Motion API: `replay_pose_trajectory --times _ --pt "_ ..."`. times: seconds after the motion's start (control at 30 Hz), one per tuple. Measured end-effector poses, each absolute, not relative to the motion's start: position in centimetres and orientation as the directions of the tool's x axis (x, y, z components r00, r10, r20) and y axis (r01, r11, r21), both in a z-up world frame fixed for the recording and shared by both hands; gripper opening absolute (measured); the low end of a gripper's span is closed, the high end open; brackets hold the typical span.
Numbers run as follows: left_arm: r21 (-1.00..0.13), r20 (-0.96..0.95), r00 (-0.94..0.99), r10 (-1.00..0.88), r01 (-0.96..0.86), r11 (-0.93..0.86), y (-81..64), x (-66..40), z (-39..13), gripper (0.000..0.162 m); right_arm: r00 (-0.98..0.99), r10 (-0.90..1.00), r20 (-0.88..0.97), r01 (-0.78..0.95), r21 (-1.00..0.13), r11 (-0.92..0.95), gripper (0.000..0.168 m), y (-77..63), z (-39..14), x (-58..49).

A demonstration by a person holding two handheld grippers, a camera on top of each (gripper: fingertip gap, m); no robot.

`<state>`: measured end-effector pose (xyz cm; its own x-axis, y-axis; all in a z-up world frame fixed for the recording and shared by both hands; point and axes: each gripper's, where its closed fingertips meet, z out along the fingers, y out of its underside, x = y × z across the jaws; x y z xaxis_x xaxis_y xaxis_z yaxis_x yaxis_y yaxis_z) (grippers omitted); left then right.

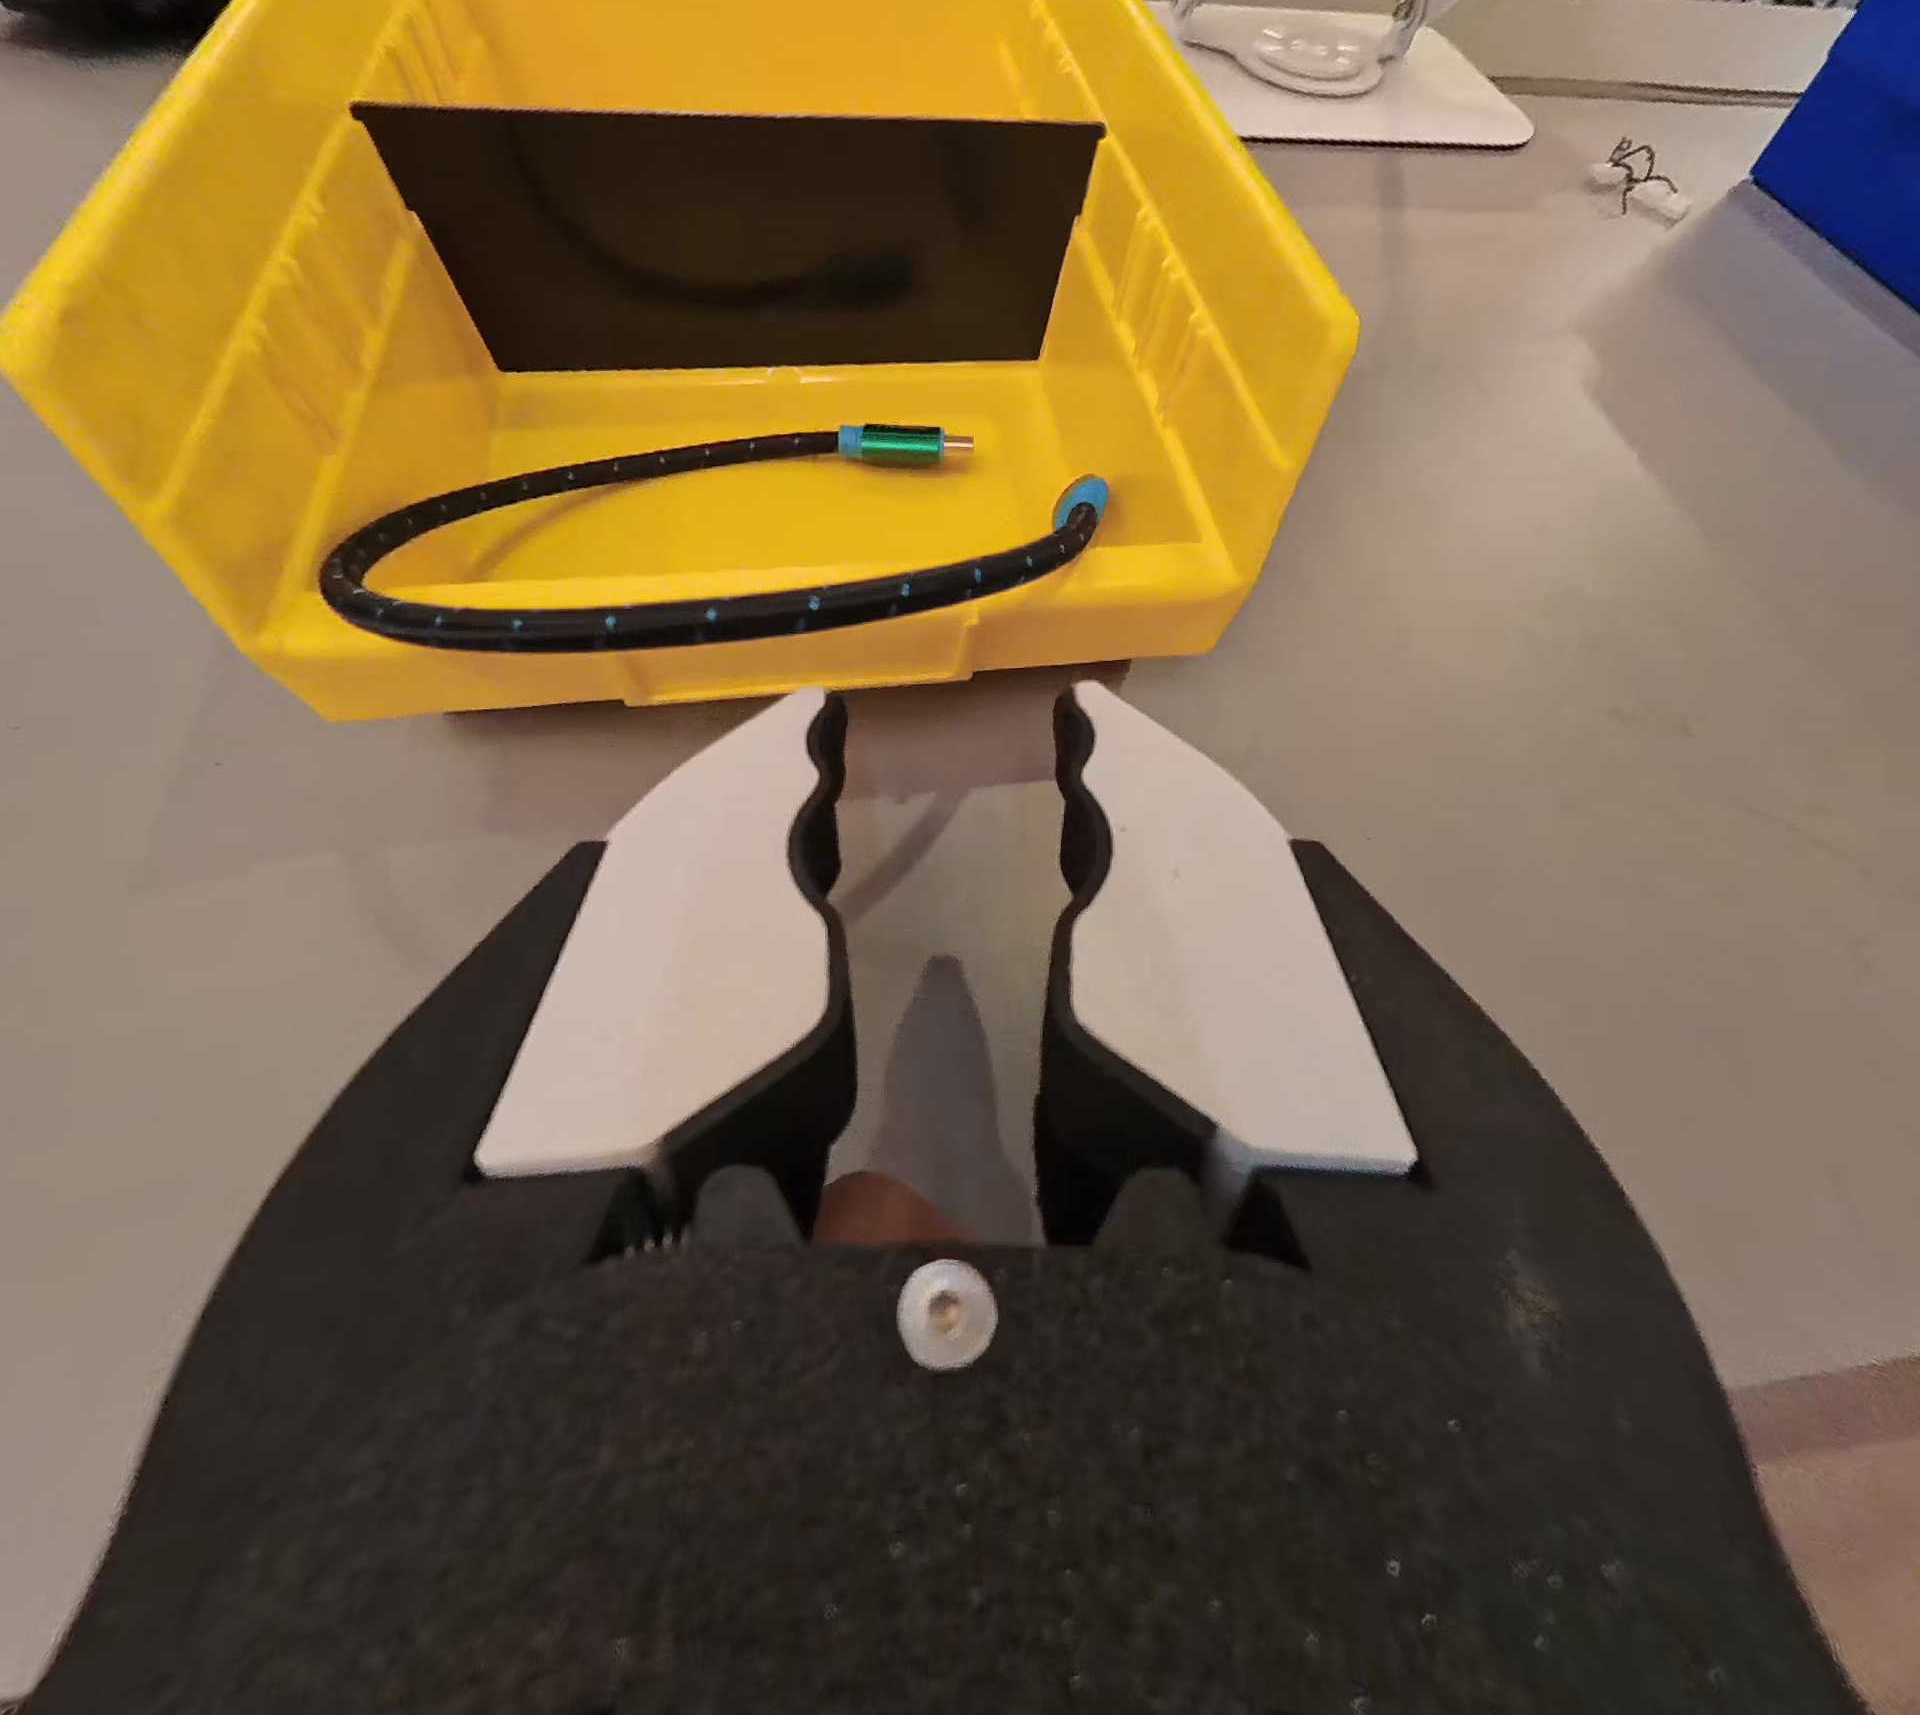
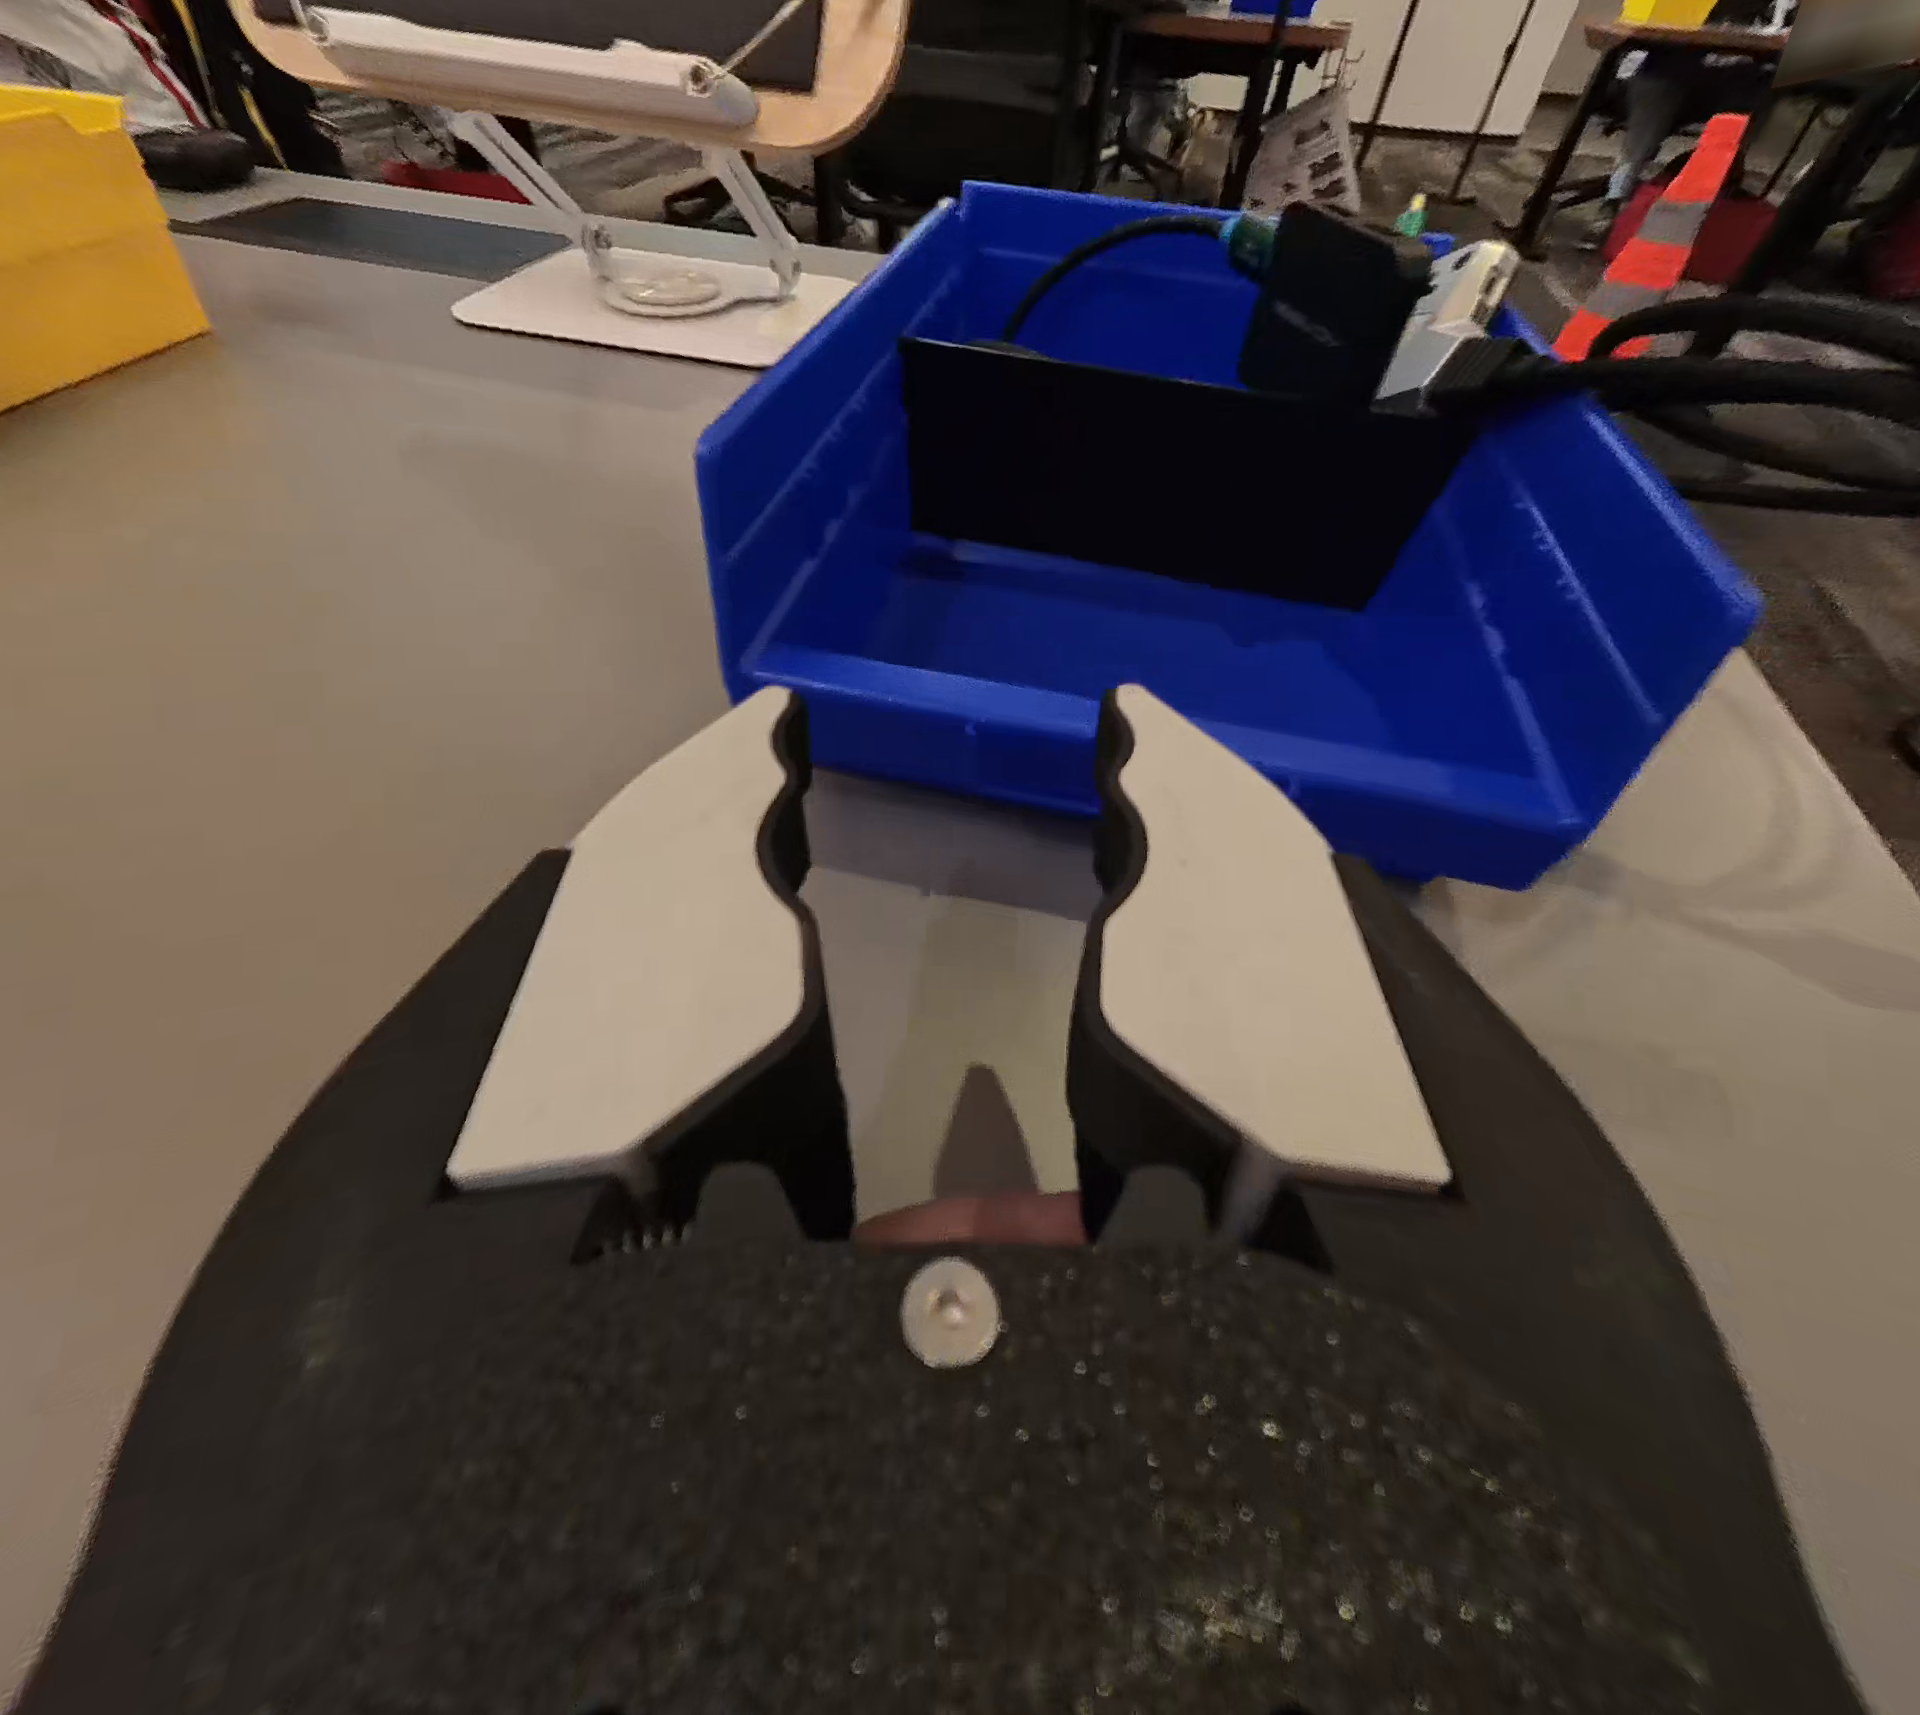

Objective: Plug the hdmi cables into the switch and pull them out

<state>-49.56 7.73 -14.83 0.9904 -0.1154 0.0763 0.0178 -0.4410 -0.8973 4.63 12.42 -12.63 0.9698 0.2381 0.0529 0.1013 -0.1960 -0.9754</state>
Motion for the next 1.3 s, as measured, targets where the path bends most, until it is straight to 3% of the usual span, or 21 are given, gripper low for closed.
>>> replay_pose_trajectory --times 0.9,1.0,1.17,1.3 --pt "-0.883 0.112 0.957 -0.268 -0.029 -0.469 8.9 -45.3 -14.8 0.035 0.987 0.099 0.124 0.144 -0.963 -0.227 0.043 10.4 -12.9 8.3" --pt "-0.886 0.113 0.956 -0.271 -0.027 -0.464 8.6 -45.3 -14.6 0.035 0.982 0.145 0.123 0.152 -0.966 -0.208 0.044 10.9 -12.7 6.8" --pt "-0.887 0.063 0.965 -0.256 -0.063 -0.458 8.4 -45.9 -14.8 0.034 0.922 0.381 0.073 0.161 -0.965 -0.205 0.053 14.2 -12.0 -0.7" --pt "-0.886 0.033 0.962 -0.269 -0.097 -0.454 8.1 -45.6 -14.9 0.034 0.916 0.38 0.126 0.218 -0.953 -0.209 0.054 18.4 -11.5 -3.1"
